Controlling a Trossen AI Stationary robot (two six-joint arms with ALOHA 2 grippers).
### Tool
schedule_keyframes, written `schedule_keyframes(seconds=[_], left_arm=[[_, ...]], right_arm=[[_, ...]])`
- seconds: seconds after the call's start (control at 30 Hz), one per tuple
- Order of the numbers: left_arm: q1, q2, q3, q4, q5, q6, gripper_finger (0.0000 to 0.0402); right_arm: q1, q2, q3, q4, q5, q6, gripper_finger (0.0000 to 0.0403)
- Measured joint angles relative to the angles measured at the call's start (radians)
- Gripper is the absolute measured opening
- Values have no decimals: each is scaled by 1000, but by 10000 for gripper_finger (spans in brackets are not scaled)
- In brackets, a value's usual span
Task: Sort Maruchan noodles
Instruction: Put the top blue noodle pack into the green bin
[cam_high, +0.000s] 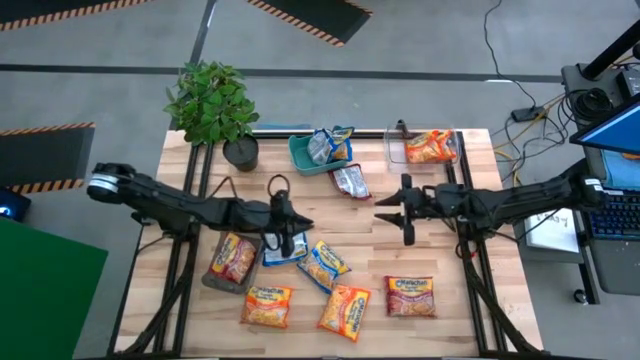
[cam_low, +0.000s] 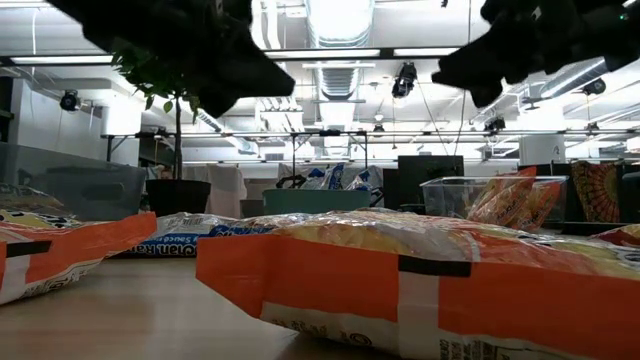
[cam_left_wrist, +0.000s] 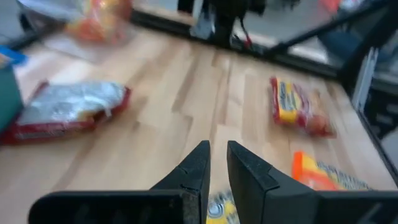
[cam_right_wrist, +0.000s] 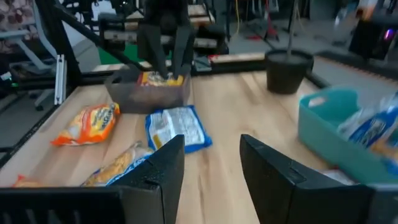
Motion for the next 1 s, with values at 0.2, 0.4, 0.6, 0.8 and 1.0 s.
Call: schedule_keyframes(seconds=[0.2,0.4,0.6,0.8,1.0], left_arm=[[-5,45,171,-460,106,-141,37],[-22,132,331,-721,109,-184,37],[-24,245,458,-867,133,-170,41],[-27,369,562,-1068,134,-203,82],[-39,468,638,-1177,117,-194,147]], right_arm=[[-1,-65,47,-47,0,-122,145],[-2,-100,43,-71,1,-176,144],[-2,-104,42,-111,1,-185,141],[-2,-112,44,-115,0,-175,139],[-2,-117,45,-131,0,-176,138]])
